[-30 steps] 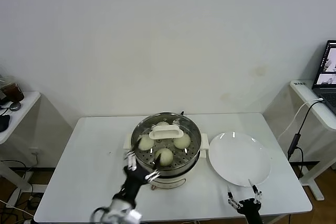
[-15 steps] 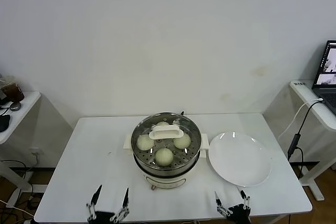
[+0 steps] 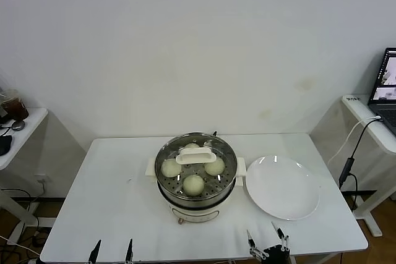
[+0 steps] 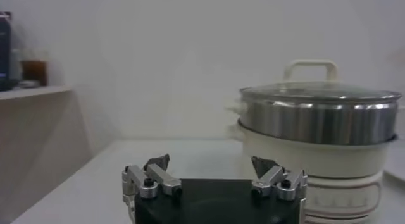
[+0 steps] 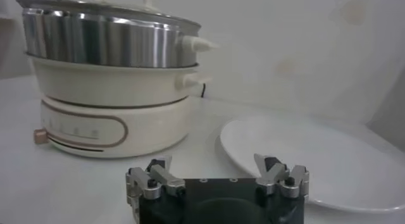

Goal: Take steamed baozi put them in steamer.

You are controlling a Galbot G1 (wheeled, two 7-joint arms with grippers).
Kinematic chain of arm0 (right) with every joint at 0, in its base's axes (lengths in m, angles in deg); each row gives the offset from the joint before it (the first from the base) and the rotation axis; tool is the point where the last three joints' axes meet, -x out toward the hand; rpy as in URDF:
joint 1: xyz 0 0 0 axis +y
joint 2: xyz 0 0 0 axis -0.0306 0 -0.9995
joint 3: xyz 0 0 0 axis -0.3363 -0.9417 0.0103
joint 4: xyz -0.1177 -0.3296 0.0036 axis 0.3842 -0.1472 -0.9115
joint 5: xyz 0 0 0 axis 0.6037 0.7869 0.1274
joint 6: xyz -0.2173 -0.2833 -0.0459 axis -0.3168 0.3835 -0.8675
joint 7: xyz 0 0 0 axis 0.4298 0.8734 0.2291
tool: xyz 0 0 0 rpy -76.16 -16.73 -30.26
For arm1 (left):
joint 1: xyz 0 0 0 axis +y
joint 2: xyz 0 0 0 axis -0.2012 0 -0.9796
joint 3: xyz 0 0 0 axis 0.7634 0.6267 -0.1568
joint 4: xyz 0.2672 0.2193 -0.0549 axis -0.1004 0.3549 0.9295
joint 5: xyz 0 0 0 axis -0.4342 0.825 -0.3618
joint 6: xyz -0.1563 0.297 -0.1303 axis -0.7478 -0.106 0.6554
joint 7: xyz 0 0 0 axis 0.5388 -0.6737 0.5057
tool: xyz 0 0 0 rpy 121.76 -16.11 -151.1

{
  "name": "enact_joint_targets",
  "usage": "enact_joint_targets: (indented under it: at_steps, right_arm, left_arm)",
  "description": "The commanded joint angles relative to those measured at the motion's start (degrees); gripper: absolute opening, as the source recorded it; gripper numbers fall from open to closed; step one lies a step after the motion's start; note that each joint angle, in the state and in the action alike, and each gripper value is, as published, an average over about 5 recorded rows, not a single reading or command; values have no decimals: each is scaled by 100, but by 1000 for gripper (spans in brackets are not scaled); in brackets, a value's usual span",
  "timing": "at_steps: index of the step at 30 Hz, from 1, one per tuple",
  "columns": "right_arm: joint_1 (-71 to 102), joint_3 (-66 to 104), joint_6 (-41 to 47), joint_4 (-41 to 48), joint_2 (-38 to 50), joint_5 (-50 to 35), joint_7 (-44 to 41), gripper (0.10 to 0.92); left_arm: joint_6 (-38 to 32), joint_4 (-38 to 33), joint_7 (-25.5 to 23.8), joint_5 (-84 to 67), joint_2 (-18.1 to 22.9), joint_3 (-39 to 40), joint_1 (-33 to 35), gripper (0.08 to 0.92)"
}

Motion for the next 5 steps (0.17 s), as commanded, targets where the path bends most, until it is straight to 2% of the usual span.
enact_joint_targets:
  at_steps: [1,5]
  right_arm:
    - [151,-37,-12,-76,32,-14,7,823]
    - [155,-21,-9,-79,24,-58,1,823]
  left_arm:
    - [-44,207,-257,-82,52,-316,113,823]
    - [3,206,-312,-14,35,-314,104,823]
